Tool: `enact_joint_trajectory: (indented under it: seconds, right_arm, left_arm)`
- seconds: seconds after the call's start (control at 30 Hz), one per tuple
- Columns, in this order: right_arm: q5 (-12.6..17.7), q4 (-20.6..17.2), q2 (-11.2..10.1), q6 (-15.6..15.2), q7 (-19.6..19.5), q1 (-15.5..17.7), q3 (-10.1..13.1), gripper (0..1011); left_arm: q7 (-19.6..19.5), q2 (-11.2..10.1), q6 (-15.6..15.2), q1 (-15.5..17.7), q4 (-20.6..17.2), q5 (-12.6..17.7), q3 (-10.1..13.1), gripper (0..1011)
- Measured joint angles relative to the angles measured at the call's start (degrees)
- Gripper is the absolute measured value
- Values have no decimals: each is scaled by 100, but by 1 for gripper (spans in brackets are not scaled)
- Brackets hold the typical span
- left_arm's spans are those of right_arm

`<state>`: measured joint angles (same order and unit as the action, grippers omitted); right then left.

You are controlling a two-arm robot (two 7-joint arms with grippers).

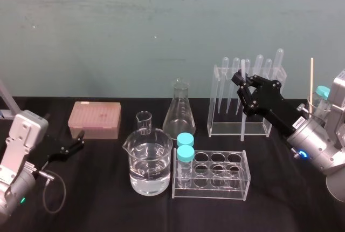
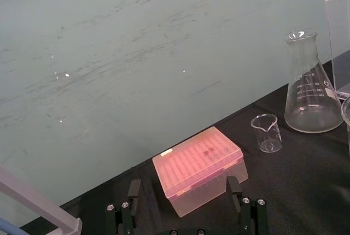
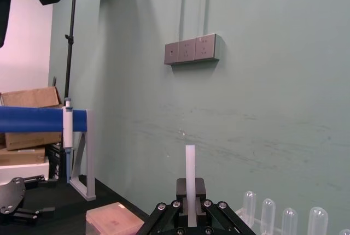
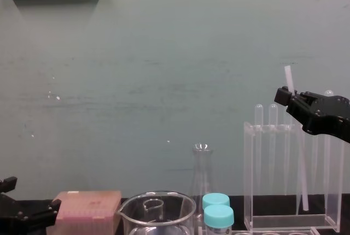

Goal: Pick up the stirring rod with one hand, then place it down.

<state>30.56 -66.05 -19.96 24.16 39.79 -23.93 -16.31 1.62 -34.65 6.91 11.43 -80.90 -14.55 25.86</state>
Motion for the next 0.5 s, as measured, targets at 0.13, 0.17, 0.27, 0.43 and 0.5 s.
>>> enact_joint_trajectory:
  seconds: [0.13, 0.17, 0.27, 0.43, 0.5]
  right_arm:
    - [1, -1, 0, 0, 1, 0, 0, 70]
    - [1, -1, 0, 0, 1, 0, 0, 70]
    - [2, -1, 0, 0, 1, 0, 0, 70]
    - [2, -1, 0, 0, 1, 0, 0, 70]
    - [2, -1, 0, 1, 1, 0, 0, 71]
  left_arm:
    - [0, 0, 0, 0, 0, 0, 0, 1000]
    - [0, 0, 0, 0, 0, 0, 0, 1000]
    - [0, 0, 0, 0, 0, 0, 0, 1000]
    - [0, 0, 0, 0, 0, 0, 0, 1000]
    - [0, 0, 0, 0, 0, 0, 0, 1000]
